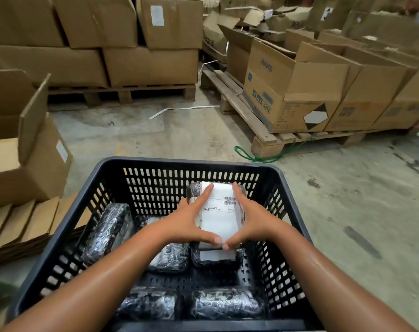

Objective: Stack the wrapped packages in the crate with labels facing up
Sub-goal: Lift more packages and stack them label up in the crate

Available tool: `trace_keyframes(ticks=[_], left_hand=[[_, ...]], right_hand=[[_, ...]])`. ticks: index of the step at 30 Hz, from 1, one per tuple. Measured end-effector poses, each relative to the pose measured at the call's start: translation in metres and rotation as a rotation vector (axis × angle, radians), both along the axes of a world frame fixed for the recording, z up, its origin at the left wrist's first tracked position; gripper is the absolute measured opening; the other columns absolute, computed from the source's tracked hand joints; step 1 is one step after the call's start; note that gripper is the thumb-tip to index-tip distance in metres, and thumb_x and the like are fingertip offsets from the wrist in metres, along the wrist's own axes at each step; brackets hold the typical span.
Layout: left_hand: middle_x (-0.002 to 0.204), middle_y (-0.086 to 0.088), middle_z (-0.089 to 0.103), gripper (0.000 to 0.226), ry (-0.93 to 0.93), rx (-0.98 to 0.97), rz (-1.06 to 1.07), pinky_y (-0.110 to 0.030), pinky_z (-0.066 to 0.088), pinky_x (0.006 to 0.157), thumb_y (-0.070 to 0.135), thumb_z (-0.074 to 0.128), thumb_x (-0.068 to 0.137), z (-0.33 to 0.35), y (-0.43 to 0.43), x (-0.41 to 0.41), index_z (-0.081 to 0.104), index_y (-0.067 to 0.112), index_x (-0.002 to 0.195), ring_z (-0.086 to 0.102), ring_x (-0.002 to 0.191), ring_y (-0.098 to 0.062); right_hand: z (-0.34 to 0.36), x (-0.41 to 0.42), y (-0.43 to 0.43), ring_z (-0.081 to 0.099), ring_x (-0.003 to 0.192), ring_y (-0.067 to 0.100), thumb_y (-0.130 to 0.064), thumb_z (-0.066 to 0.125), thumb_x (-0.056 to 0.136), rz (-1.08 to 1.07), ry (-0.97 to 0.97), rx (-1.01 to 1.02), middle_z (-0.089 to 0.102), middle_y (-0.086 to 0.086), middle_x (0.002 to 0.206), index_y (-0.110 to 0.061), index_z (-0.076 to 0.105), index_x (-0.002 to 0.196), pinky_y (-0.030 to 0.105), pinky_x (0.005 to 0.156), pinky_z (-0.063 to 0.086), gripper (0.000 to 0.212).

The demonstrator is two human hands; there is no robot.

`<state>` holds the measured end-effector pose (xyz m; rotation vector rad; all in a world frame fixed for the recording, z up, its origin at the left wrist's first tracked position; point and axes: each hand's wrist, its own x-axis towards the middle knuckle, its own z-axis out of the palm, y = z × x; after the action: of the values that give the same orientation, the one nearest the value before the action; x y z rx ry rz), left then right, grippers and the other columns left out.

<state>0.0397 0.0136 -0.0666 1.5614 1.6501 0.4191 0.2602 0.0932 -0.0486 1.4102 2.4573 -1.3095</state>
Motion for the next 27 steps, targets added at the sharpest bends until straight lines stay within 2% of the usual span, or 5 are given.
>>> trace_keyframes(ticks=[5,10,15,19,27], left_hand=[[0.151,-0.017,0.015,0.145,0.076,-0.09,0.017,-0.04,0.035,0.111,0.071,0.088,0.042,-0.028,0.011,0.008,-0.021,0.072,0.137,0.041,0.129,-0.036],[0.156,-0.018,0.018,0.146,0.135,-0.104,0.003,-0.046,0.037,0.113,0.078,0.084,0.043,-0.054,0.018,0.007,-0.031,0.066,0.132,0.039,0.135,-0.036],[0.161,-0.026,-0.024,0.157,0.247,-0.158,-0.127,-0.054,0.008,0.123,0.081,0.082,0.041,-0.072,0.021,-0.008,-0.041,0.055,0.136,-0.008,0.151,-0.043],[0.151,-0.011,-0.049,0.162,0.323,-0.141,-0.158,-0.052,0.003,0.121,0.072,0.088,0.04,-0.079,0.026,-0.009,-0.036,0.052,0.141,-0.02,0.149,-0.039],[0.161,-0.009,-0.029,0.164,0.363,-0.107,-0.132,-0.051,0.009,0.121,0.052,0.095,0.043,-0.077,0.033,-0.002,-0.022,0.03,0.155,0.001,0.151,-0.041]], right_hand=[[-0.021,-0.01,0.005,0.048,0.134,0.033,-0.047,0.102,0.045,-0.011,-0.172,0.037,0.04,0.016,0.153,-0.037,-0.026,0.16,0.047,0.112,0.046,0.172],[-0.04,-0.021,0.012,0.045,0.138,0.039,-0.041,0.103,0.049,-0.022,-0.267,0.029,0.034,0.021,0.156,-0.037,-0.029,0.158,0.049,0.113,0.043,0.172],[-0.059,-0.027,0.017,0.046,0.138,0.038,-0.033,0.103,0.054,-0.047,-0.279,-0.003,0.038,0.019,0.157,-0.032,-0.025,0.16,0.048,0.116,0.042,0.166],[-0.068,-0.024,0.019,0.038,0.146,0.042,-0.031,0.104,0.052,-0.061,-0.311,-0.072,0.032,0.019,0.165,-0.033,-0.029,0.158,0.054,0.12,0.036,0.17],[-0.066,-0.021,0.023,0.025,0.154,0.04,-0.04,0.104,0.052,-0.047,-0.295,-0.12,0.02,0.016,0.171,-0.036,-0.027,0.159,0.057,0.123,0.03,0.169]])
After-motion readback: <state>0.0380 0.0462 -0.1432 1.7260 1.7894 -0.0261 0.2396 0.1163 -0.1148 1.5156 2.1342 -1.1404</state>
